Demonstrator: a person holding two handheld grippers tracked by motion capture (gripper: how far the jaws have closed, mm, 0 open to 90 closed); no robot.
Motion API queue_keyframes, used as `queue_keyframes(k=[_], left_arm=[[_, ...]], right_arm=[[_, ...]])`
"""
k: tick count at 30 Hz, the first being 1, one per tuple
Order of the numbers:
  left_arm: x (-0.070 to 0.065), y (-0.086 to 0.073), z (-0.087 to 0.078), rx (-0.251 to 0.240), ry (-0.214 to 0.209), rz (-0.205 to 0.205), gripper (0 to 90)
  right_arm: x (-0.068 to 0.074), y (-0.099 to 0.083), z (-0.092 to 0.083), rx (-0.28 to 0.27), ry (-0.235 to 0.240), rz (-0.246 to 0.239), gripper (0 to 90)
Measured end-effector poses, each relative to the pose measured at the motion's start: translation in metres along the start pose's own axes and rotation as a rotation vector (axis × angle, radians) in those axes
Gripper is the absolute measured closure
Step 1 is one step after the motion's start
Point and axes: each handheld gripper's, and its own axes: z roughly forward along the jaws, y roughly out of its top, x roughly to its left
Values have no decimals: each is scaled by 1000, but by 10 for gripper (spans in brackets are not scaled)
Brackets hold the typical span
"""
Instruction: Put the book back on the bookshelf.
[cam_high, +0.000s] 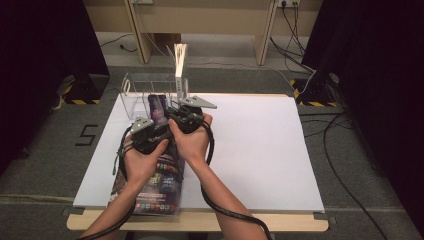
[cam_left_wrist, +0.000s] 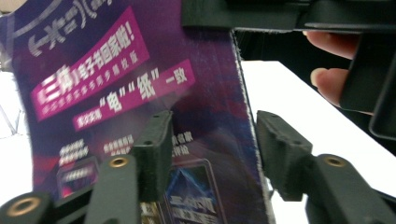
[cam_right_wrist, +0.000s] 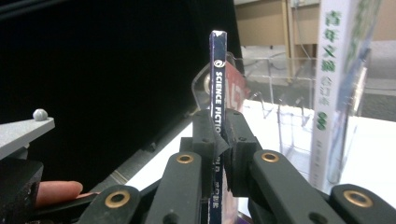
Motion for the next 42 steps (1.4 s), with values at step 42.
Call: queue_keyframes(k=[42], left_arm=[[51, -4, -56, -69, 7, -45, 845]], right_arm=[[-76, -22, -83, 44, -15, -60, 678]])
